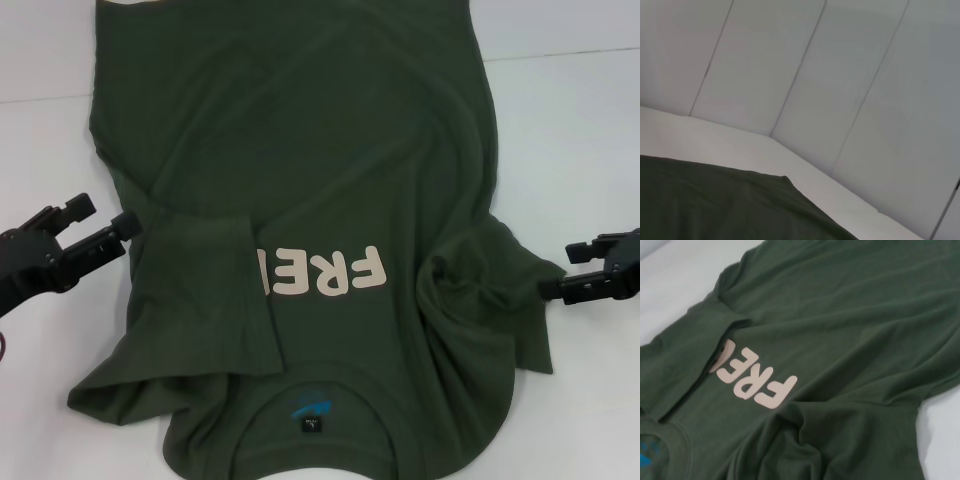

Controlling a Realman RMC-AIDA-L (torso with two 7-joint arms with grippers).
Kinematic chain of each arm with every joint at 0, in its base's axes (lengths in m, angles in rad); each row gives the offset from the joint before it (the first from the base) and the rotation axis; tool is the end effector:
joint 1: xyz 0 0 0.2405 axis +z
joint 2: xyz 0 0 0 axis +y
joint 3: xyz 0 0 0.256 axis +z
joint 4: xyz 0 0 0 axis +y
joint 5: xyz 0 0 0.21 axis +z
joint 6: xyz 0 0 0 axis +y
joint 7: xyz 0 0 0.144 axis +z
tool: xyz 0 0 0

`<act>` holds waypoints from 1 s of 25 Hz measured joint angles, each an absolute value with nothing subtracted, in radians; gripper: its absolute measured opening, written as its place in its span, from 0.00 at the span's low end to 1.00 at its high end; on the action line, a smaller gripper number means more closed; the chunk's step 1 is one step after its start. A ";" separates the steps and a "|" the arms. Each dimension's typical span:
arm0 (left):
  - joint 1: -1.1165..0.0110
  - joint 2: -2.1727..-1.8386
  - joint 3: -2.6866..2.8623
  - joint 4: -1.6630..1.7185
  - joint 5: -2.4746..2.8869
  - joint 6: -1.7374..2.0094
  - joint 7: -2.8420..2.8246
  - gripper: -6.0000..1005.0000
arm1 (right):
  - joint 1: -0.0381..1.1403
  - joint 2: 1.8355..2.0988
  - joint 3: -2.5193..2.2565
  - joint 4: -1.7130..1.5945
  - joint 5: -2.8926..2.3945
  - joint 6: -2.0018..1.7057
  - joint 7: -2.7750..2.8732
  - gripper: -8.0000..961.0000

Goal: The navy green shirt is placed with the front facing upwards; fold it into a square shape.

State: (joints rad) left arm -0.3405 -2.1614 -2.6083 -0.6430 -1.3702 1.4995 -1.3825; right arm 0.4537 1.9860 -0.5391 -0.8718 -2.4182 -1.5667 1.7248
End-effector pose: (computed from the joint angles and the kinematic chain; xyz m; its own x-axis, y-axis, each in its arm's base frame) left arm -0.3046 0.2954 0.0089 0.4982 0.3682 0.7850 0.7490 -0.6389 -0.1756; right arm 0.3443 0.3113 0.0765 0.7008 -0.6727 -0.2375 -0.7108 -0.6301 -0.3126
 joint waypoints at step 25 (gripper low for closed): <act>-0.335 -2.161 -2.622 -0.627 -1.381 1.498 -1.361 0.90 | 0.523 2.046 -0.610 -0.920 -2.583 -1.527 1.784 0.86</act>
